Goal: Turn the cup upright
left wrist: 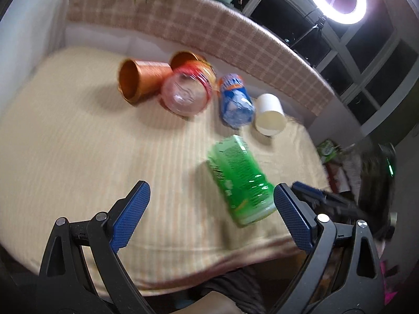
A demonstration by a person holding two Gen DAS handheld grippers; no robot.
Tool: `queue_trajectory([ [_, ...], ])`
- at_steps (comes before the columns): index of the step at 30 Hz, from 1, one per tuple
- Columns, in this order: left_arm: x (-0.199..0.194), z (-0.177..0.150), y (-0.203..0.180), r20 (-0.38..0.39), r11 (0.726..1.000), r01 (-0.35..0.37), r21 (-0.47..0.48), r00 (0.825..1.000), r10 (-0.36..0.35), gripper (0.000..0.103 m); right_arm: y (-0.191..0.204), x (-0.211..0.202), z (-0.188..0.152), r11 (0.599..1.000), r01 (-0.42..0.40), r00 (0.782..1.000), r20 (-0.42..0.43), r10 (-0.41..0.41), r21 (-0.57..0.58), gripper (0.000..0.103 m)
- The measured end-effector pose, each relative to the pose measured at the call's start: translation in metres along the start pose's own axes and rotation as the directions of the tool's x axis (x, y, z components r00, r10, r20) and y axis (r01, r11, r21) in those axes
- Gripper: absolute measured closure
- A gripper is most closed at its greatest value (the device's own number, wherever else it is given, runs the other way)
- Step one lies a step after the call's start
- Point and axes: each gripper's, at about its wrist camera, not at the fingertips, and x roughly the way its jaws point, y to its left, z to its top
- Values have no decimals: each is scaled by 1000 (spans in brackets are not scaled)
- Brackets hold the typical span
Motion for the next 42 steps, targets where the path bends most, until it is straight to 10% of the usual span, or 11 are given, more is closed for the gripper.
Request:
queue_trajectory([
  [19, 98, 18, 2, -160, 944, 53, -326, 981, -110, 6, -27, -65, -44, 991, 135, 980, 145, -136, 19, 30],
  [42, 115, 17, -21, -179, 981, -2, -195, 983, -34, 36, -44, -62, -47, 985, 167, 974, 149, -173, 53, 30],
])
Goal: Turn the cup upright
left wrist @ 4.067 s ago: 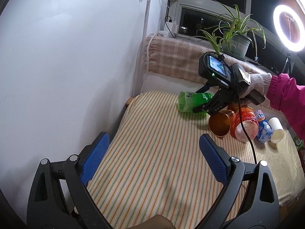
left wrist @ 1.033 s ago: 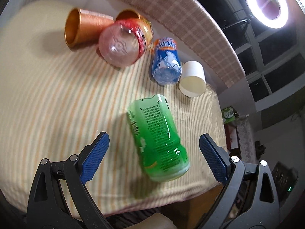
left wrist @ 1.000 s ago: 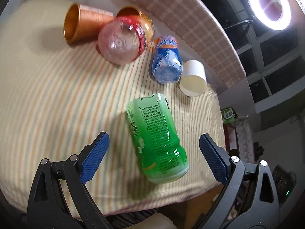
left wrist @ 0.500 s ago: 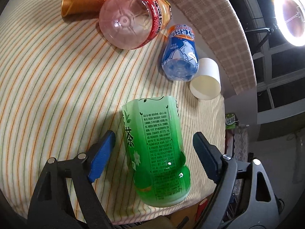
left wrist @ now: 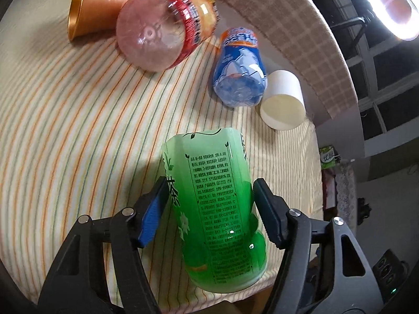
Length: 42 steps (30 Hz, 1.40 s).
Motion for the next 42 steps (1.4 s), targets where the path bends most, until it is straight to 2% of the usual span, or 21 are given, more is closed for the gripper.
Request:
queue_trajectory([
  [9, -19, -10, -26, 98, 985, -73, 159, 993, 58, 36, -1, -1, 1, 1000, 13, 1000, 10, -13, 13, 30],
  [18, -36, -18, -39, 182, 958, -124, 257, 980, 78, 36, 3, -2, 1, 999, 35, 999, 28, -35, 13, 31],
  [24, -45, -12, -43, 281, 926, -197, 321, 954, 106, 37, 3, -2, 1, 999, 40, 999, 31, -40, 25, 31],
  [27, -41, -6, -48, 358, 898, -258, 357, 926, 124, 37, 4, -2, 0, 999, 40, 999, 33, -41, 31, 31],
  [30, -33, -5, -52, 385, 874, -287, 393, 914, 127, 37, 4, 0, 0, 999, 38, 999, 31, -39, 39, 31],
  [32, -28, -8, -54, 376, 859, -290, 422, 918, 125, 37, 3, 0, -1, 998, 38, 999, 27, -39, 42, 31],
  [37, -24, -26, -64, 395, 803, -325, 499, 910, 122, 37, 2, -1, -1, 998, 47, 998, 30, -48, 47, 31],
  [40, -19, -29, -64, 351, 806, -291, 516, 930, 111, 37, 1, -2, 0, 998, 46, 998, 33, -48, 53, 31],
  [42, -18, -31, -64, 341, 805, -286, 520, 933, 111, 37, 2, -2, 0, 998, 46, 998, 33, -48, 51, 31],
])
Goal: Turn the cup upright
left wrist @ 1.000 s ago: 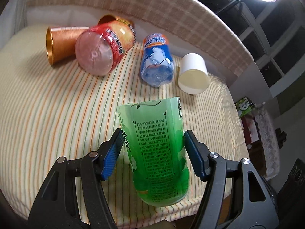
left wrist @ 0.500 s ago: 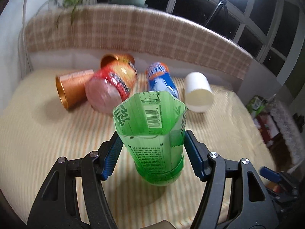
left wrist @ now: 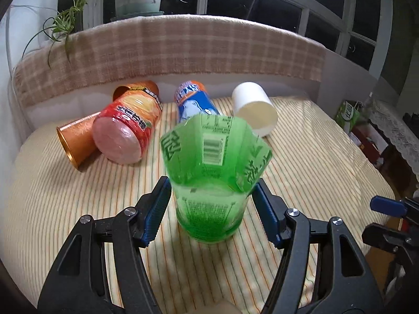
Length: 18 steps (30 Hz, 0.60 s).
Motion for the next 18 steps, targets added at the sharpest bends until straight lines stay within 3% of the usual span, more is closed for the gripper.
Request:
queue_trajectory([
  [2, -1, -1, 0, -12, 1000, 20, -7, 1000, -20, 36, 0, -1, 0, 1000, 2, 1000, 0, -2, -2, 31],
  [5, -4, -2, 2, -19, 999, 48, -22, 999, -48, 25, 1, -2, 0, 1000, 2, 1000, 0, -2, -3, 31],
  [9, -11, -5, 4, -18, 999, 46, -23, 999, -46, 20, 0, -3, 0, 1000, 0, 1000, 5, 0, 0, 31],
  [13, -24, -9, 10, -5, 999, 39, -35, 999, -39, 20, 6, -7, 0, 1000, 1, 1000, 27, -1, -12, 31],
  [18, -56, -13, 17, 64, 999, 0, -45, 998, 3, 20, 12, -15, 3, 999, 9, 997, 77, -7, -31, 31],
])
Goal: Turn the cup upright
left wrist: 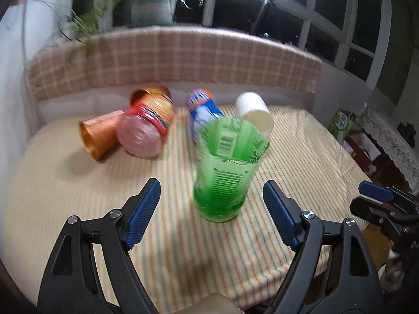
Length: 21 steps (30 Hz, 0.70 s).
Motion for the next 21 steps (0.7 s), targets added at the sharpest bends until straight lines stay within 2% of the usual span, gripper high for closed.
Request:
queue_trajectory([
  [3, -29, 0, 2, 79, 999, -36, 4, 996, 36, 20, 7, -8, 2, 999, 22, 998, 55, -21, -24, 31],
  [5, -49, -1, 2, 145, 997, -77, 8, 987, 75, 20, 11, -13, 4, 998, 42, 995, 90, -38, -41, 31],
  [9, -84, -4, 4, 250, 989, -145, 10, 958, 138, 17, 20, -23, 6, 994, 86, 983, 167, -73, -73, 30],
  [12, -102, -5, 6, 304, 984, -180, -4, 937, 172, 11, 23, -28, 8, 991, 106, 974, 210, -88, -77, 24],
  [15, -116, -7, 11, 336, 980, -196, -17, 922, 190, 10, 24, -35, 10, 989, 136, 959, 257, -116, -61, 24],
  [17, -121, -8, 13, 342, 980, -195, -25, 920, 192, 8, 26, -38, 11, 985, 162, 948, 285, -140, -53, 23],
  [18, -124, -10, 14, 346, 981, -193, -32, 918, 192, 2, 27, -40, 12, 982, 183, 940, 302, -159, -54, 23],
  [21, -131, -12, 17, 359, 979, -198, -50, 911, 202, 1, 32, -45, 13, 973, 222, 923, 333, -191, -57, 22],
])
